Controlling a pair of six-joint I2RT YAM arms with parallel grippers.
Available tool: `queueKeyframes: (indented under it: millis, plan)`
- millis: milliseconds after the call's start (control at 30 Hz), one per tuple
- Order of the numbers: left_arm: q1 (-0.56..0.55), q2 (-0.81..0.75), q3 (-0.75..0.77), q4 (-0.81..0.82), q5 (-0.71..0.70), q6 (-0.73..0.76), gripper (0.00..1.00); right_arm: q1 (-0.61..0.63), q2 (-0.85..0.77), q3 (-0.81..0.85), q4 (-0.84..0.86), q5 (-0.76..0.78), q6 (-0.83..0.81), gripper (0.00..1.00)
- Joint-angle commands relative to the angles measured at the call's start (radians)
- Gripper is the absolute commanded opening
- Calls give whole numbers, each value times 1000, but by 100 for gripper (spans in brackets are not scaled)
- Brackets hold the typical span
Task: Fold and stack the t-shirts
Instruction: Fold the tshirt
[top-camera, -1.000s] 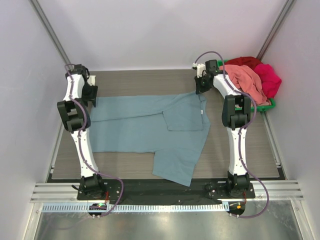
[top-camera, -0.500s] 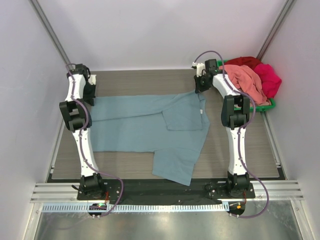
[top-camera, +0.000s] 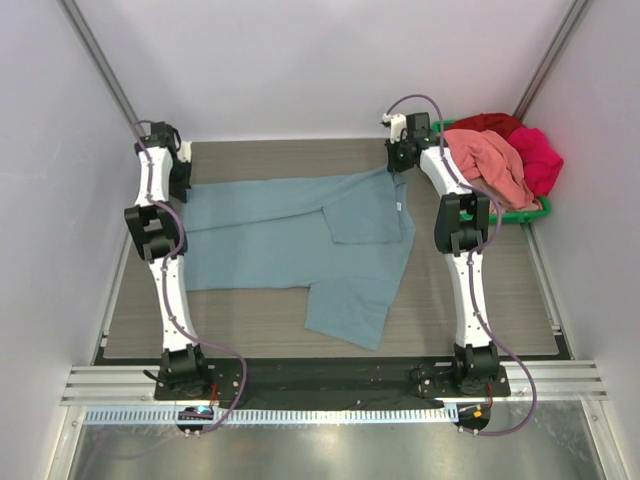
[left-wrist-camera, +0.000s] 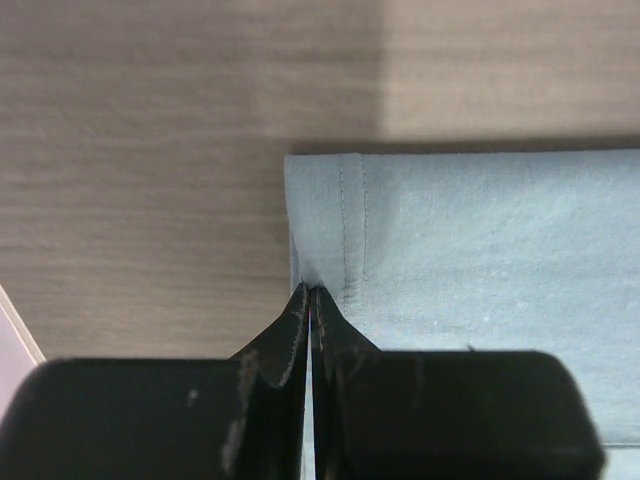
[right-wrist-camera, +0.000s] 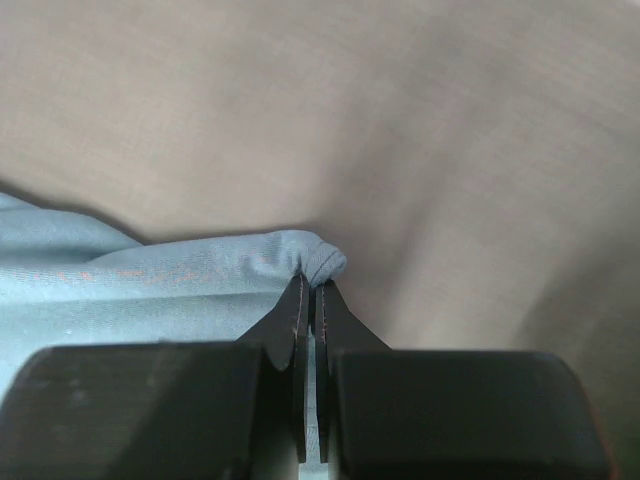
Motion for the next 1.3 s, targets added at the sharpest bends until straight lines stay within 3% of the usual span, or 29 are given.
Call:
queueKeyframes:
  millis: [0, 267, 367, 400, 467, 633, 700, 800, 867, 933, 1033, 1267]
  plan:
    - [-9, 106, 50, 115, -39, 21, 0, -15, 96, 116, 67, 103, 9, 1]
    - [-27, 141, 182, 225, -104, -1, 0, -15, 136, 180, 245, 126, 15, 2]
    - [-27, 98, 208, 247, -140, -21, 0, -15, 100, 184, 265, 123, 36, 13]
    - [-27, 74, 207, 255, -147, -25, 0, -15, 81, 184, 267, 114, 35, 26]
    - [-27, -7, 204, 267, -153, -54, 1, -15, 3, 183, 267, 91, 35, 41]
    - [-33, -261, 100, 242, -95, -99, 15, -4, -243, 122, 265, 89, 52, 51]
    - [-35, -337, -21, 227, -32, -91, 21, -1, -333, 62, 255, 65, 39, 53]
    - [-36, -463, -164, 195, 40, -65, 24, 5, -515, -142, 247, 24, -25, 55]
    - [-36, -591, -392, 234, 53, -48, 24, 11, -660, -363, 239, -22, -114, 55]
    - [-36, -682, -640, 316, 47, -22, 31, 23, -756, -589, 221, -52, -227, 55]
    - [-36, -802, -860, 345, 44, 13, 42, 62, -914, -849, 152, -70, -363, 56]
    - [-35, -923, -1120, 347, 79, 5, 59, 308, -1206, -1308, 117, -49, -514, 54]
